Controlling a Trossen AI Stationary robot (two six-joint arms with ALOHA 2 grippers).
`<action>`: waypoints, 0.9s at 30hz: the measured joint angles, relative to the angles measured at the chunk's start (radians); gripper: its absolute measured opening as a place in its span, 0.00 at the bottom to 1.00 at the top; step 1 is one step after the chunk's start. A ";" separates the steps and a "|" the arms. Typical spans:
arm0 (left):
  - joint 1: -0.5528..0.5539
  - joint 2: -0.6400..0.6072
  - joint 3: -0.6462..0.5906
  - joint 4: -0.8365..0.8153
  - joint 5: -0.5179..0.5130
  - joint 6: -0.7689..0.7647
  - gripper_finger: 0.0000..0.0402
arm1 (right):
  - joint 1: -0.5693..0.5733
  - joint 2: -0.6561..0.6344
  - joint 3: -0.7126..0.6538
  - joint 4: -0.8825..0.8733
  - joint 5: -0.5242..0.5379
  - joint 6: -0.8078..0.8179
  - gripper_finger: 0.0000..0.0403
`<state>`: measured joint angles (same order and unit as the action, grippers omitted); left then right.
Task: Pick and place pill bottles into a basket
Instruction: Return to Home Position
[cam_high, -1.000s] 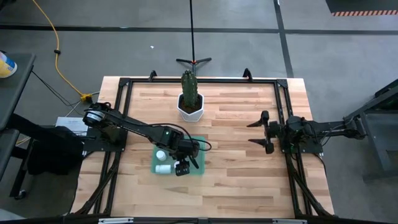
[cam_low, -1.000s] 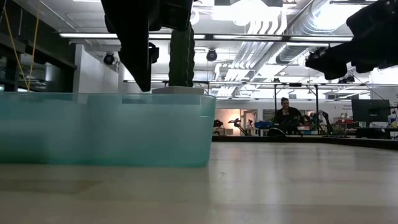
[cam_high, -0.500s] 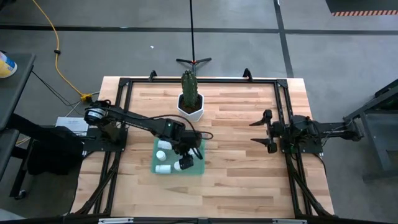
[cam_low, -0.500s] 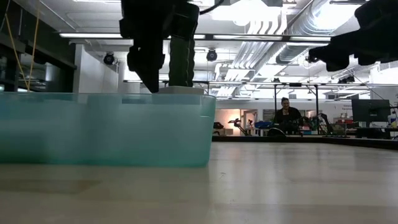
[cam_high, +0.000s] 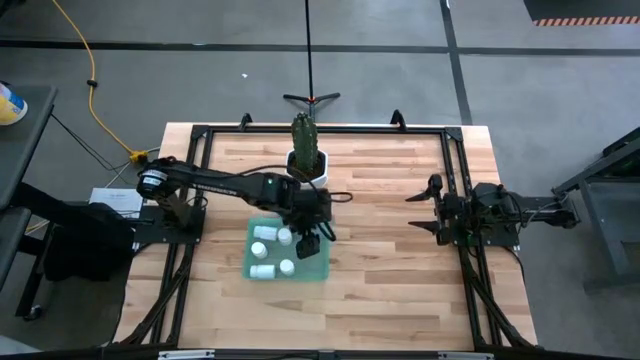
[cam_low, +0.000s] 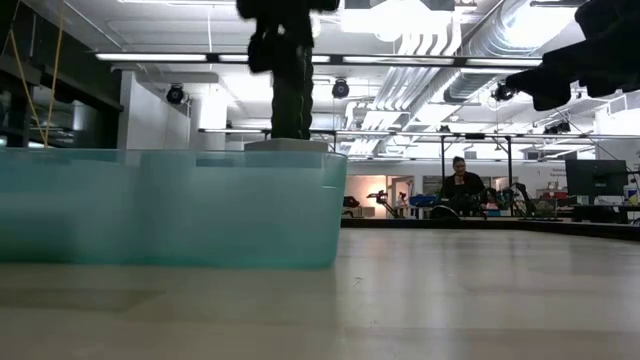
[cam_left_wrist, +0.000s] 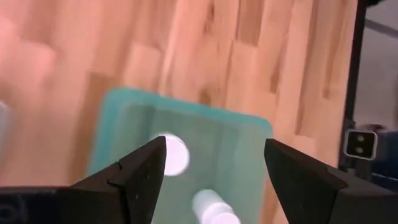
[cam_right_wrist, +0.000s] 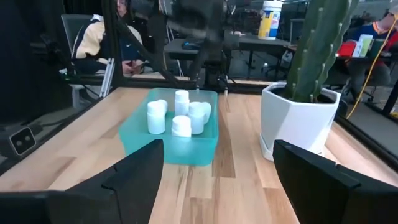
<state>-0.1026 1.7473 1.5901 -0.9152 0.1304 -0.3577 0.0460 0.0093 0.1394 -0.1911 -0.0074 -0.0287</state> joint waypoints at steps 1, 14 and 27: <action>-0.002 0.000 0.033 -0.023 -0.026 0.017 0.76 | 0.000 0.000 0.000 -0.002 0.000 0.011 0.73; -0.001 -0.036 0.424 -0.317 -0.269 0.183 0.76 | 0.000 0.000 0.000 -0.016 0.006 0.051 0.73; 0.005 -0.264 0.443 -0.337 -0.435 0.355 0.76 | 0.000 0.023 0.000 -0.057 0.005 0.054 0.73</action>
<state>-0.0979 1.4838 2.0327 -1.2525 -0.3043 -0.0027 0.0457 0.0322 0.1394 -0.2484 -0.0021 0.0254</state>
